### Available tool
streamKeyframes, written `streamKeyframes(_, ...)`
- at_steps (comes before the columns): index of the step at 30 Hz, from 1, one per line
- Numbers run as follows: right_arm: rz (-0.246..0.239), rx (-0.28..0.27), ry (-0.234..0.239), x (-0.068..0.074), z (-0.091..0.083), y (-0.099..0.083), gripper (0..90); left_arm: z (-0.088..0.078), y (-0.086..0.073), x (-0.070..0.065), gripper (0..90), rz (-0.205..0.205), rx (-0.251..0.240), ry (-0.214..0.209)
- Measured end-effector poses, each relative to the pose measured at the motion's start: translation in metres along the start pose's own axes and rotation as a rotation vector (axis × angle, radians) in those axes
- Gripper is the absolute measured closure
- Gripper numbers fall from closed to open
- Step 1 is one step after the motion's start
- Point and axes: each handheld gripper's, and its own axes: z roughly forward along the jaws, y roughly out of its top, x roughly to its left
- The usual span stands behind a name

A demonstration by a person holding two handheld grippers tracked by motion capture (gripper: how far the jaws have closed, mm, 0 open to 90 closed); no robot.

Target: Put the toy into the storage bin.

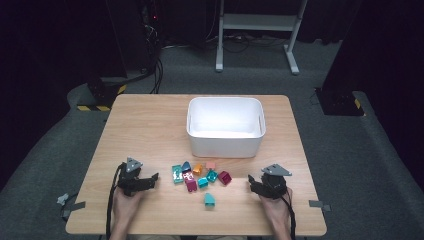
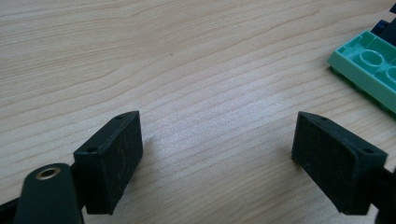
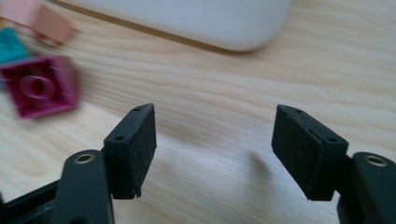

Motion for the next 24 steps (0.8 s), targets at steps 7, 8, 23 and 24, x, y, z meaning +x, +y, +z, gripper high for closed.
streamKeyframes(7,-0.052,-0.036,0.091,0.020,-0.004,0.006,33.8,0.000,0.000,0.000,16.4,0.000,0.000,-0.001)
streamKeyframes(8,-0.056,-0.036,0.106,0.022,-0.003,0.007,33.8,0.000,0.000,0.000,16.4,0.000,0.000,0.000)
streamKeyframes(23,-0.102,-0.021,0.208,0.047,0.006,0.014,33.2,0.000,0.000,0.000,16.4,0.000,0.001,-0.002)
streamKeyframes(24,-0.102,-0.021,0.208,0.047,0.006,0.014,33.2,0.000,0.000,0.000,16.4,0.000,0.001,-0.002)
